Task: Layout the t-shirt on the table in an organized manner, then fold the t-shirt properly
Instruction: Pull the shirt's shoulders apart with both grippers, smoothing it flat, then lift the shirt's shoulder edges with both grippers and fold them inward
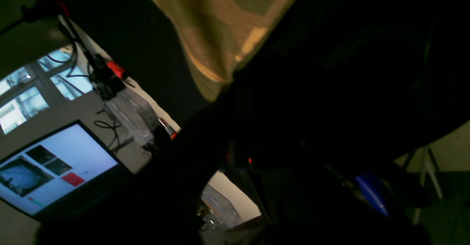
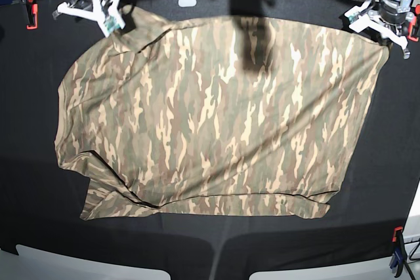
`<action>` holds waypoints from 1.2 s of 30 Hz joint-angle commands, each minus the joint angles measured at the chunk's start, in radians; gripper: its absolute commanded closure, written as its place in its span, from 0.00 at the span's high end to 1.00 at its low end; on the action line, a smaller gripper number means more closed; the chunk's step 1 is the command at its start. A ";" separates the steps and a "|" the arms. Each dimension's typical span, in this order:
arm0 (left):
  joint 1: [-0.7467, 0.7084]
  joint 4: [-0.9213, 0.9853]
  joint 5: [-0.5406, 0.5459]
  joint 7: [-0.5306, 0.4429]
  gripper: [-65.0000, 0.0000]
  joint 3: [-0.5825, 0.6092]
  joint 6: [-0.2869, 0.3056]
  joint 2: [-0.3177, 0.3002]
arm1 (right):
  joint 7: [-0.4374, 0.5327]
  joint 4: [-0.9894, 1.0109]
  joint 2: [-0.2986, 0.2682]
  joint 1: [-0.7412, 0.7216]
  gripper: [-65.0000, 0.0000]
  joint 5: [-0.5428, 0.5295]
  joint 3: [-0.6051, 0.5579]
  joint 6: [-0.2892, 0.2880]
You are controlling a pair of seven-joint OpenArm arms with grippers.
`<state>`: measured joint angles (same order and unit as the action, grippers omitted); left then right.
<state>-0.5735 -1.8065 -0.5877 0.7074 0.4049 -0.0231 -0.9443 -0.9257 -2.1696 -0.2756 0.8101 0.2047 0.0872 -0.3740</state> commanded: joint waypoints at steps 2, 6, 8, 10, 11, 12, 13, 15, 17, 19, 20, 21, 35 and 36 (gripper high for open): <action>-0.003 -0.013 -0.014 0.010 0.00 -0.008 -0.014 -0.017 | 0.008 -0.061 -0.023 0.050 0.00 -0.002 0.003 -0.052; -0.003 -0.013 -0.014 0.010 0.00 -0.008 -0.014 -0.018 | 0.008 -0.127 -0.106 0.158 0.00 0.003 0.003 -0.066; -0.003 -0.013 -0.014 0.010 0.00 -0.008 -0.014 -0.018 | 0.008 -0.149 -0.158 0.219 0.00 0.006 0.003 -0.066; -0.003 -0.013 -0.014 0.011 0.00 -0.008 -0.014 -0.018 | 0.000 -0.163 -0.207 0.282 0.00 0.006 0.003 -0.066; -0.003 -0.013 -0.014 0.011 0.00 -0.008 -0.014 -0.018 | -0.007 -0.167 -0.229 0.312 0.00 0.006 0.003 -0.066; -0.003 -0.013 -0.014 0.011 0.00 -0.008 -0.014 -0.018 | -0.022 -0.169 -0.249 0.339 0.00 0.005 0.003 -0.065; -0.003 -0.013 -0.014 0.011 0.00 -0.008 -0.014 -0.018 | -0.040 -0.170 -0.267 0.362 0.00 0.006 0.003 -0.063; -0.003 -0.013 -0.015 0.026 0.00 -0.008 -0.014 -0.018 | -0.055 -0.170 -0.294 0.393 0.00 0.006 0.003 -0.059; -0.003 -0.013 -0.016 0.046 0.00 -0.008 -0.014 -0.018 | -0.060 -0.170 -0.310 0.409 0.00 0.006 0.003 -0.056; -0.003 -0.013 -0.016 0.063 0.00 -0.008 -0.014 -0.018 | -0.060 -0.170 -0.312 0.409 0.00 0.006 0.003 -0.056; -0.003 -0.013 -0.015 0.064 0.00 -0.008 -0.014 -0.018 | -0.060 -0.170 -0.312 0.409 0.00 0.006 0.003 -0.055; -0.003 -0.013 -0.016 0.064 0.00 -0.008 -0.014 -0.018 | -0.060 -0.170 -0.312 0.408 0.00 0.006 0.003 -0.048; -0.033 -0.206 -0.145 0.110 0.00 -0.008 -0.014 -0.018 | -0.019 -0.187 -0.312 0.253 0.00 0.059 0.005 0.047; -0.032 -0.223 -0.145 0.103 0.00 -0.008 -0.014 -0.018 | -0.014 -0.187 -0.315 0.226 0.00 0.066 0.005 0.060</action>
<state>-0.6064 -2.0144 -0.7143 0.8085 0.4049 -0.0231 -0.9455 -0.9432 -2.3386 -0.5793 1.0309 0.2520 0.0860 -0.3271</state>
